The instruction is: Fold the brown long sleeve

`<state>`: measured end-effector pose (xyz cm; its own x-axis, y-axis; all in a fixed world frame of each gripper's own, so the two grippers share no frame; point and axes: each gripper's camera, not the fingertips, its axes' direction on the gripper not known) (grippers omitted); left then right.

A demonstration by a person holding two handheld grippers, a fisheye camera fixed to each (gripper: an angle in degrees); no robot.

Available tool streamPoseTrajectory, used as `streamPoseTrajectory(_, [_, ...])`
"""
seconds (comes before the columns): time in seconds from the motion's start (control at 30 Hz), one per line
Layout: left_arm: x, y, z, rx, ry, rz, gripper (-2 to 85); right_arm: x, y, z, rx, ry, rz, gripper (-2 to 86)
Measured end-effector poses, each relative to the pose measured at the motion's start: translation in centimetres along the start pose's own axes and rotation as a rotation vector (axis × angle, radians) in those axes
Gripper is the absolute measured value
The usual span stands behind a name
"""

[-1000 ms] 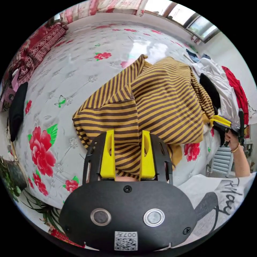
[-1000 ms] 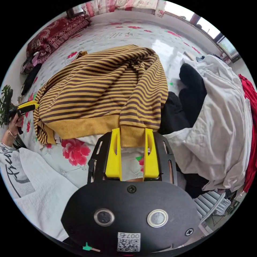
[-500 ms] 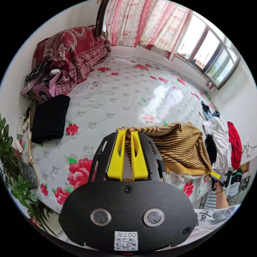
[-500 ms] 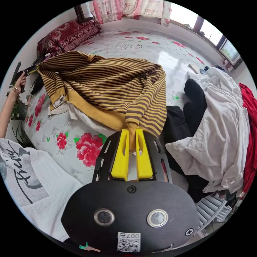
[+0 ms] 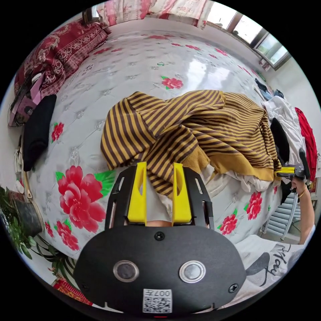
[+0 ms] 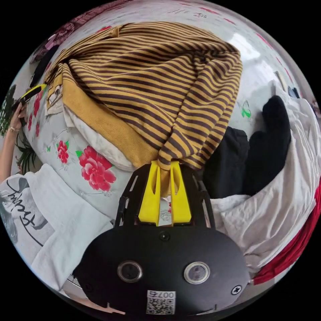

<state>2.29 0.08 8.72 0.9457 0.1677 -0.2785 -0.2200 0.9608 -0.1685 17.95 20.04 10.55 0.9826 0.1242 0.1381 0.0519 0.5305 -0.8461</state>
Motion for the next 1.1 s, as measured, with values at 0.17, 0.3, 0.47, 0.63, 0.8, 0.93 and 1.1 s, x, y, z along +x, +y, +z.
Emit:
streamPoseTrajectory(0.17, [-0.1, -7.1, 0.3, -0.059, -0.167, 0.105, -0.5, 7.8, 1.9, -13.7, 0.453, 0.330, 0.342, 5.8])
streamPoseTrajectory(0.3, [-4.1, -9.7, -7.1, 0.202, -0.281, -0.134, -0.9, 14.4, 8.2, -20.2, 0.796, 0.306, 0.745, 6.7])
streamPoseTrajectory(0.47, [-10.1, -4.9, -9.5, 0.384, 0.023, -0.352, -0.4, 12.9, 7.4, -12.4, 0.650, -0.051, 0.497, 6.5])
streamPoseTrajectory(0.63, [-7.1, 4.6, -1.5, 0.131, 0.151, -0.232, 5.5, 6.5, 7.8, 1.5, 0.343, -0.267, 0.336, 6.7])
streamPoseTrajectory(0.8, [-2.5, 10.6, 4.0, -0.079, 0.202, -0.112, 11.3, 2.6, 8.9, 6.3, 0.244, -0.122, 0.333, 8.9])
streamPoseTrajectory(0.93, [-0.3, 7.5, 5.9, -0.127, 0.034, -0.057, 10.1, 2.2, 7.6, 6.5, 0.193, -0.085, 0.276, 10.0])
streamPoseTrajectory(1.1, [-0.5, 4.7, 5.6, -0.133, 0.044, 0.097, 3.7, 3.8, 10.1, 4.1, 0.251, -0.209, 0.269, 11.1])
